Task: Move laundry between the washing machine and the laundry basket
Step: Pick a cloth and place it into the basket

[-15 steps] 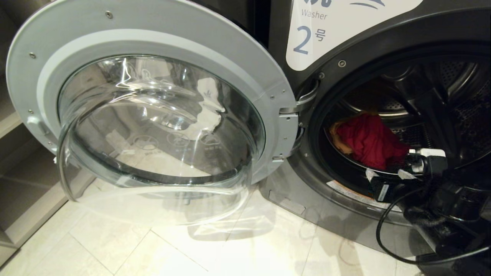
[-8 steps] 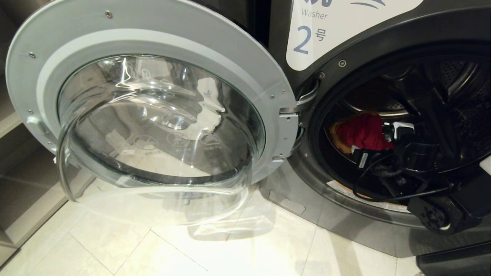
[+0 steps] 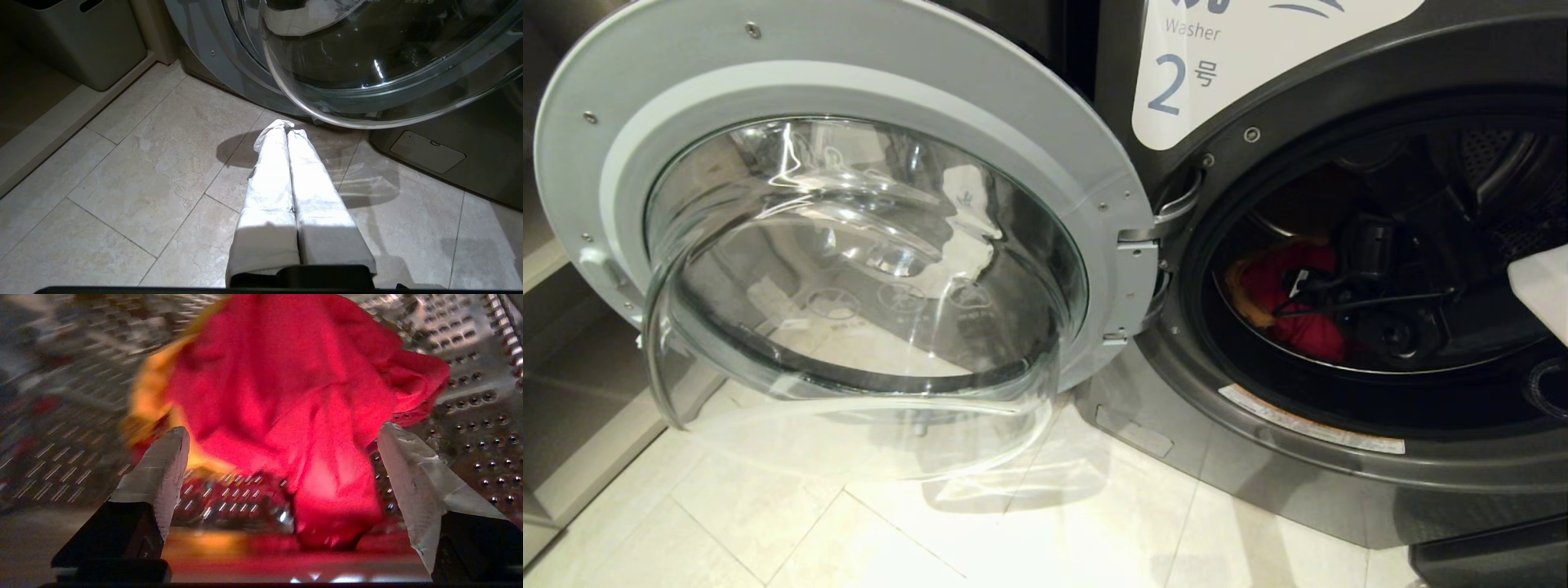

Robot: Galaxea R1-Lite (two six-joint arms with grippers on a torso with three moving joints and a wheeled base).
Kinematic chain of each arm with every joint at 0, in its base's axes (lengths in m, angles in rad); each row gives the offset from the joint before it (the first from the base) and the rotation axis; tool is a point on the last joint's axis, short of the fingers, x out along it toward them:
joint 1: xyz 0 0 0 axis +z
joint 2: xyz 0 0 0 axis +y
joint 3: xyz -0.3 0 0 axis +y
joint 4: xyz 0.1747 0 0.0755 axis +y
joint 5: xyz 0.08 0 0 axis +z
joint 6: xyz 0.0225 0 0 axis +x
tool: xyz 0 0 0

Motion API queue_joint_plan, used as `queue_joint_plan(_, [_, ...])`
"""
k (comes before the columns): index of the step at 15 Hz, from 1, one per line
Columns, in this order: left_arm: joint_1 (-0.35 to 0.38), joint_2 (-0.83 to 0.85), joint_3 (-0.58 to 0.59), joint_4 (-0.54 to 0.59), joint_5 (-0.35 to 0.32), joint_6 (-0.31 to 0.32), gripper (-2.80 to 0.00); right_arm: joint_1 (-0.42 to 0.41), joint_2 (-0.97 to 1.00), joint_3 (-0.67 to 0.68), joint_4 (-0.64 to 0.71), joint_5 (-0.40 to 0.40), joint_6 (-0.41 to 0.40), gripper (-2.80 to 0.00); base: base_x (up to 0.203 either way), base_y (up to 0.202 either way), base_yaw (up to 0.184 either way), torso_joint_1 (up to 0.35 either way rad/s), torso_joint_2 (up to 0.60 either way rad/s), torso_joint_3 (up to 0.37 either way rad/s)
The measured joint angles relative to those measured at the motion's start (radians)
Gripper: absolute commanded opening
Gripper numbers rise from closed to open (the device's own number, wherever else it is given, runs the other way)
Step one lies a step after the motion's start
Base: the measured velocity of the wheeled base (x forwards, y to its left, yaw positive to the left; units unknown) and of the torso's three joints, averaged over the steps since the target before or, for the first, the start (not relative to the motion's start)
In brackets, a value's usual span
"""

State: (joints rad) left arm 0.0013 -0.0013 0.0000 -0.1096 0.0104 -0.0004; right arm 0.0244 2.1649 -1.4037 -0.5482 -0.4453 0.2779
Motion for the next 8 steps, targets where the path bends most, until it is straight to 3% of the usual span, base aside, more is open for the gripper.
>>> queue_joint_plan(5, [0.0, 0.0, 0.0, 0.0, 0.0, 0.0, -2.8, -0.083, 0.14, -0.307, 0.274, 0.039, 0.054, 0.0, 0.0, 0.0, 0.0, 0.0, 0.0, 0.0])
queue_joint_plan(8, [0.0, 0.0, 0.0, 0.0, 0.0, 0.0, -2.8, -0.096, 0.216, -0.49, 0.418, 0.069, 0.137, 0.0, 0.0, 0.0, 0.0, 0.0, 0.0, 0.0])
